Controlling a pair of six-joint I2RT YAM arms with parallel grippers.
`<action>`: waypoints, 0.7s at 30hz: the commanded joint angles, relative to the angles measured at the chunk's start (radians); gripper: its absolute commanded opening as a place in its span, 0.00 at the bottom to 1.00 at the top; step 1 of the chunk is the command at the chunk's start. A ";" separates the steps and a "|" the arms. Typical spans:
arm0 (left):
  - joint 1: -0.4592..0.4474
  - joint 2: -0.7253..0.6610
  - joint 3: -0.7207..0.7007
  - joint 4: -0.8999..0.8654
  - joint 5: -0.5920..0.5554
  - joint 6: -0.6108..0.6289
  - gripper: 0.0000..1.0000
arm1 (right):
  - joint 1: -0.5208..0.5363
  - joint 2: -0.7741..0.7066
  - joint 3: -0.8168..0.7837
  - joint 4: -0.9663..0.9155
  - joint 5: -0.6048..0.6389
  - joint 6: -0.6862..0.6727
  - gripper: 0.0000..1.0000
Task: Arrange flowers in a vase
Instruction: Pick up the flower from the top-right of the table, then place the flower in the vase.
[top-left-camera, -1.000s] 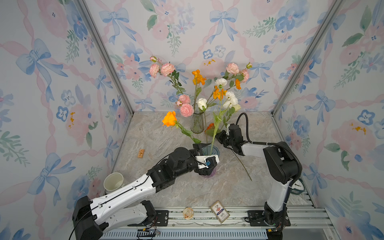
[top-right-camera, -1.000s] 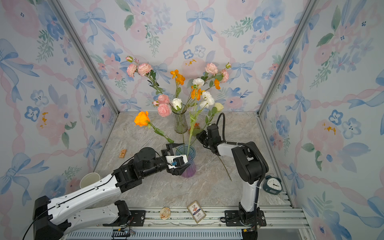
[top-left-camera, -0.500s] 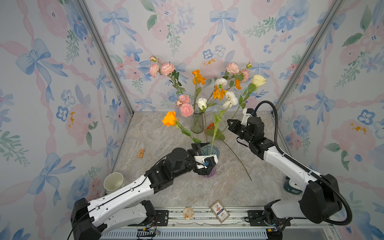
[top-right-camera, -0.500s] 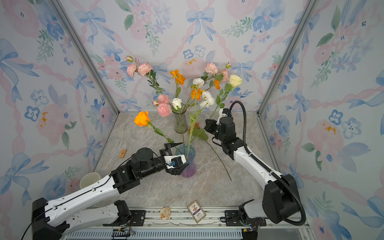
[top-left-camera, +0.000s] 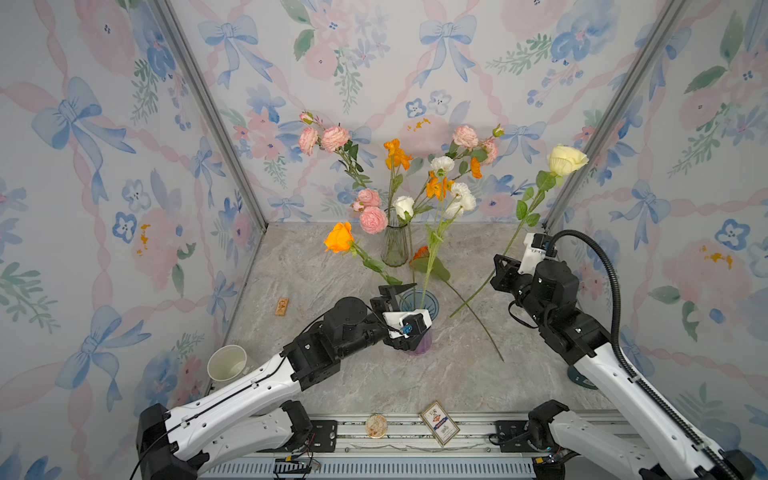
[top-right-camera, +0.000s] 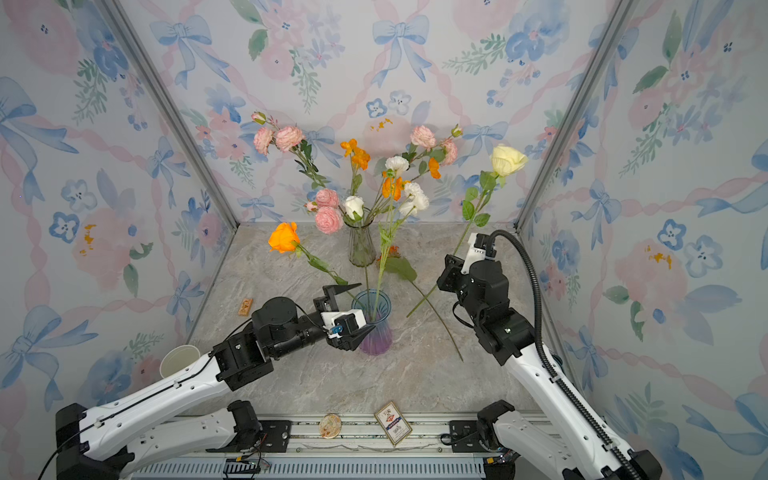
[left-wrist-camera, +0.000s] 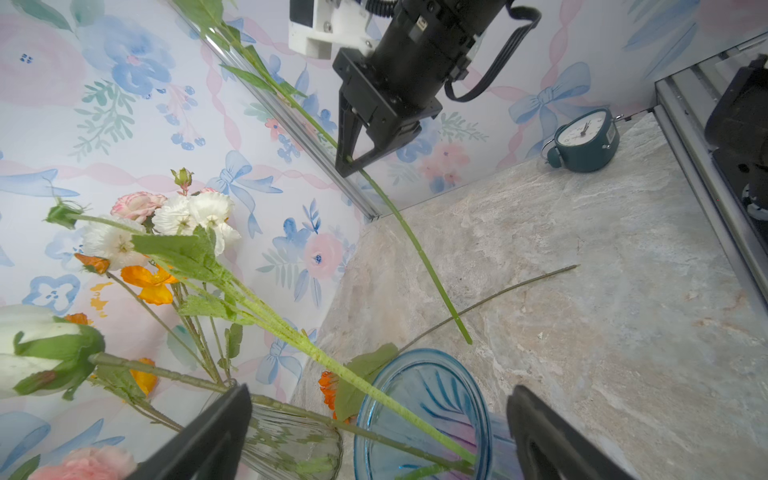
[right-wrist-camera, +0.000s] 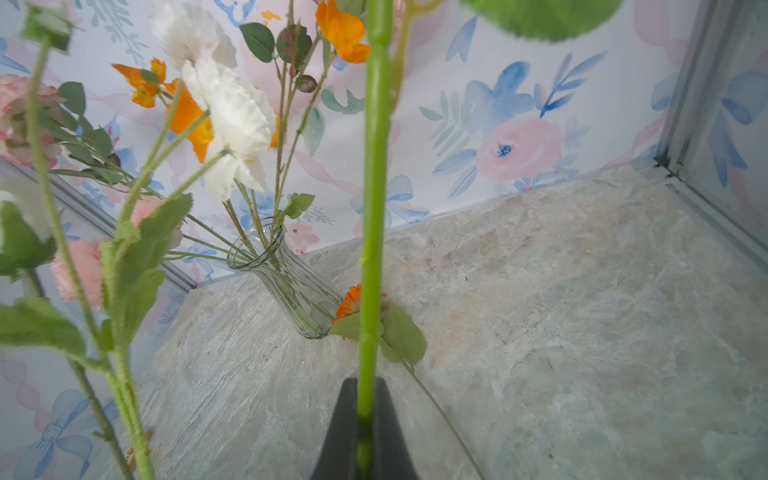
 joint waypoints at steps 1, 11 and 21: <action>0.029 -0.037 0.024 -0.041 0.037 0.005 0.98 | 0.094 -0.040 0.048 0.003 0.017 -0.119 0.00; 0.067 -0.028 0.023 -0.040 0.087 -0.005 0.98 | 0.295 -0.098 0.137 0.109 0.050 -0.222 0.00; 0.067 -0.028 0.020 -0.038 0.078 -0.004 0.98 | 0.314 -0.028 0.092 0.300 0.015 -0.159 0.00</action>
